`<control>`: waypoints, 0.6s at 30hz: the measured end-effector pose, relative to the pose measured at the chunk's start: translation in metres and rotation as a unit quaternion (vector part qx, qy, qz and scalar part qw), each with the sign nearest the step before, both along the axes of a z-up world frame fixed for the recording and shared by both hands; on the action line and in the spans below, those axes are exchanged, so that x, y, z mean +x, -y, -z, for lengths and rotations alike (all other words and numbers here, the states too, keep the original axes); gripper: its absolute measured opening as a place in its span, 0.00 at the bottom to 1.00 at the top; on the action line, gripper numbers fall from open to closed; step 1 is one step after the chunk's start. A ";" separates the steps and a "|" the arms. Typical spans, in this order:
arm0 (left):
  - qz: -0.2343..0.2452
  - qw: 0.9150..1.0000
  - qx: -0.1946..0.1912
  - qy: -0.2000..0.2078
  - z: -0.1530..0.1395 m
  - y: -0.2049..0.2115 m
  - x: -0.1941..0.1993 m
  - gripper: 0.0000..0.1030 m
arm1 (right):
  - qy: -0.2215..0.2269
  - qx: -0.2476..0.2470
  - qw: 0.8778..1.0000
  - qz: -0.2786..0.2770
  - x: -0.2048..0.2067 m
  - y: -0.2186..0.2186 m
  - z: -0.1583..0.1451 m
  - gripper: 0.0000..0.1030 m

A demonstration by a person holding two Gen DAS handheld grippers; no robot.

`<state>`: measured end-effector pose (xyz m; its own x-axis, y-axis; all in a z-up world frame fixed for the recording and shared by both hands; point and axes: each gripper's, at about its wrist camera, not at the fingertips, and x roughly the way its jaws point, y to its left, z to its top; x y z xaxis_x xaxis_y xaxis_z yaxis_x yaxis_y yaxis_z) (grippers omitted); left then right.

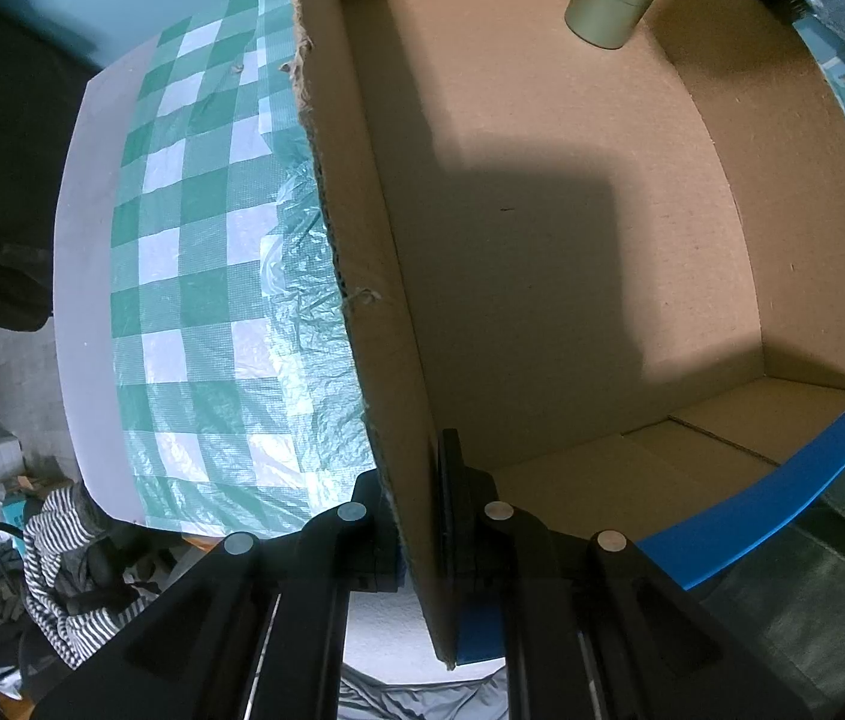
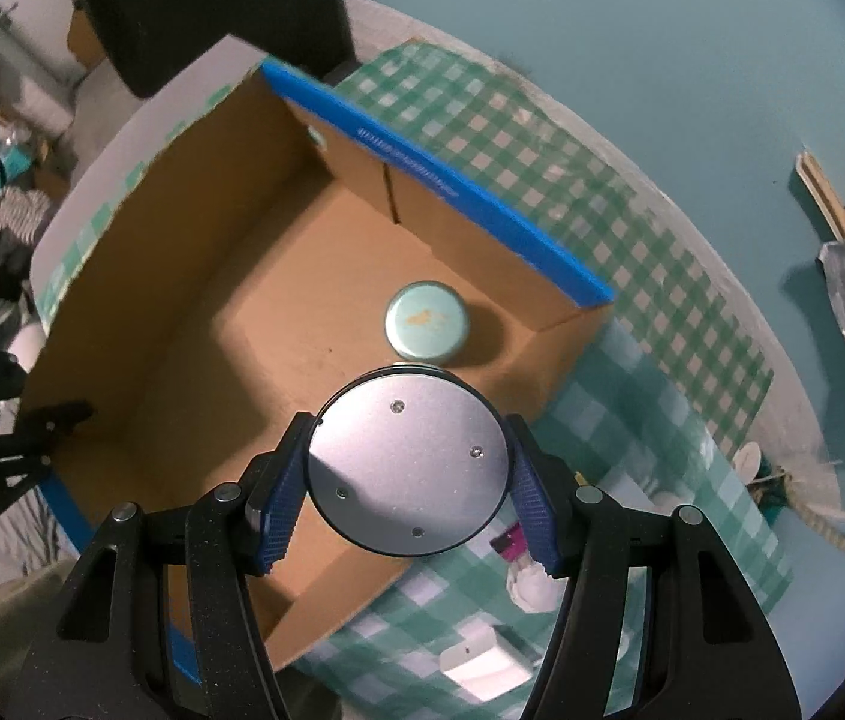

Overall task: Organize rigid objects
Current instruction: 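Carry the grey puck into the box beside the tin and release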

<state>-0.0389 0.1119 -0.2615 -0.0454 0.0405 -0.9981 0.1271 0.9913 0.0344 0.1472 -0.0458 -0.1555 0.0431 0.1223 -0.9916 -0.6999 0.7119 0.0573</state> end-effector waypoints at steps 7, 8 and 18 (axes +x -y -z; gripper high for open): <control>-0.001 1.000 -0.001 0.000 0.001 0.000 0.000 0.08 | -0.012 -0.037 0.999 -0.026 -0.004 -0.015 0.029 0.60; -0.002 1.000 -0.001 -0.001 0.002 0.000 0.001 0.08 | -0.014 -0.041 0.999 -0.028 -0.005 -0.015 0.031 0.61; -0.001 1.000 0.001 -0.002 0.003 0.003 0.003 0.08 | -0.015 -0.053 0.998 -0.034 -0.005 -0.018 0.047 0.60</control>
